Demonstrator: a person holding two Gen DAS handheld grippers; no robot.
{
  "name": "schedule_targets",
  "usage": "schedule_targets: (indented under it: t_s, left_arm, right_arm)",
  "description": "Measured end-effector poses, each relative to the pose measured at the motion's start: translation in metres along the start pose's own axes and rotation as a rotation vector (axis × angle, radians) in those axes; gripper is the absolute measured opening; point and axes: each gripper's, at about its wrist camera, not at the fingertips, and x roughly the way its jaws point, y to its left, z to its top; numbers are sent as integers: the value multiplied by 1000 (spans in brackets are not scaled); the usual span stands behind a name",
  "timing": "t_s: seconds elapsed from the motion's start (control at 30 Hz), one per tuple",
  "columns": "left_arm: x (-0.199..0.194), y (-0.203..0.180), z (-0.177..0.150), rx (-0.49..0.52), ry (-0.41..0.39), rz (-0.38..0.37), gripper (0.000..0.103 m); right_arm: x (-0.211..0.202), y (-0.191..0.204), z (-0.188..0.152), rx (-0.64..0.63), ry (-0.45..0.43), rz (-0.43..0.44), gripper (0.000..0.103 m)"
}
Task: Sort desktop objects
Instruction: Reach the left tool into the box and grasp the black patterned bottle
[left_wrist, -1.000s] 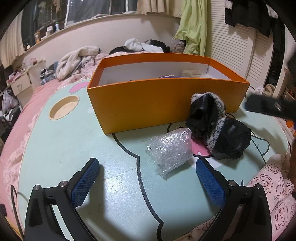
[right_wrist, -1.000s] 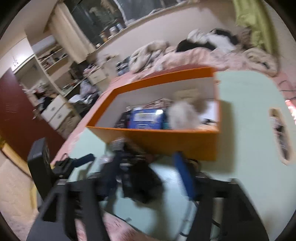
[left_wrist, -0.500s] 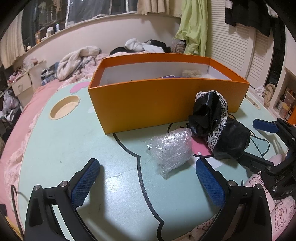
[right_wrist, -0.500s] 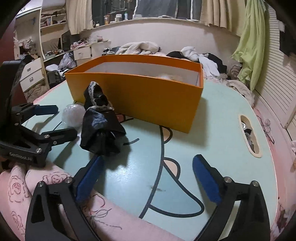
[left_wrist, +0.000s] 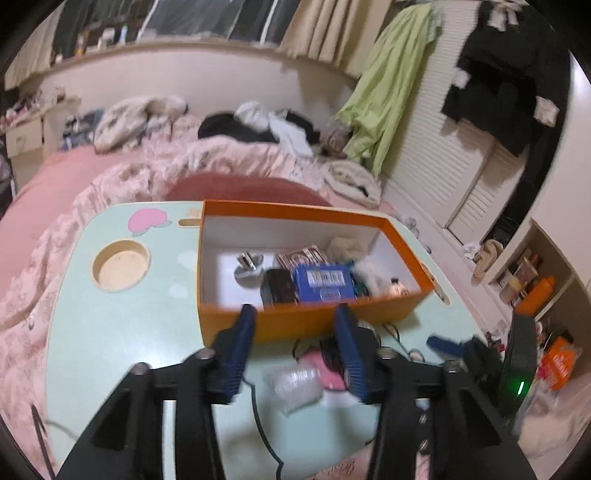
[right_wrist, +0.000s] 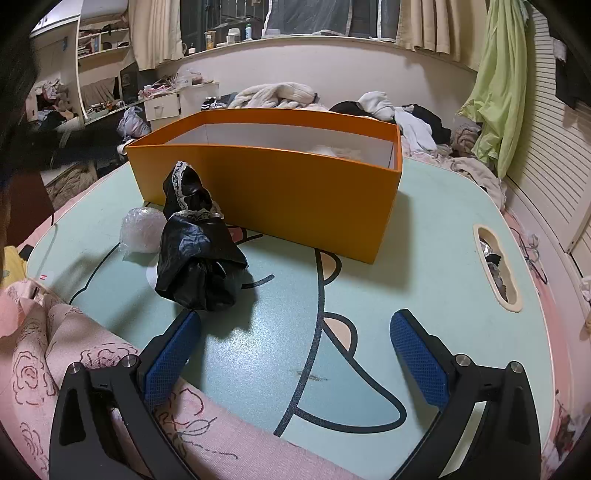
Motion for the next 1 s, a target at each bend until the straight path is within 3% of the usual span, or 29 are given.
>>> schedule_targets:
  t_s: [0.13,0.3,0.4,0.47,0.6,0.63,0.7,0.83,0.93,1.0]
  left_arm:
    - [38,15,38,-102,218,-46,37]
    - [74,16,42,-88,339,0,37]
    - [96,6,38,-32,400,82,37]
    - [105,-2,34,39,411,161,35]
    - [104,-4,36,90,399,218,32]
    - [106,-9,32,156,391,312,31]
    - [107,-9,31,202,370,372,31]
    - [105,-1,36,166,373,284,33]
    - [108,-13,29,238,338,324,34]
    - [110,-15,28,248,347,307,34]
  right_arm:
    - [-3,-1,1,0,1,0,102]
    - [-3,-2,2,0,1,1,102]
    - [0,-1,3,0,1,1,102]
    - [-1,-1,3,0,1,0,102]
    - [-9,-3,1,0,-2,0,102]
    - [-9,-3,1,0,-2,1,102]
    - [-9,-3,1,0,-2,0,102]
    - [-9,-4,2,0,-2,1,102]
    - [-9,-5,2,0,-1,1,102]
    - [-9,-5,2,0,-2,1,102]
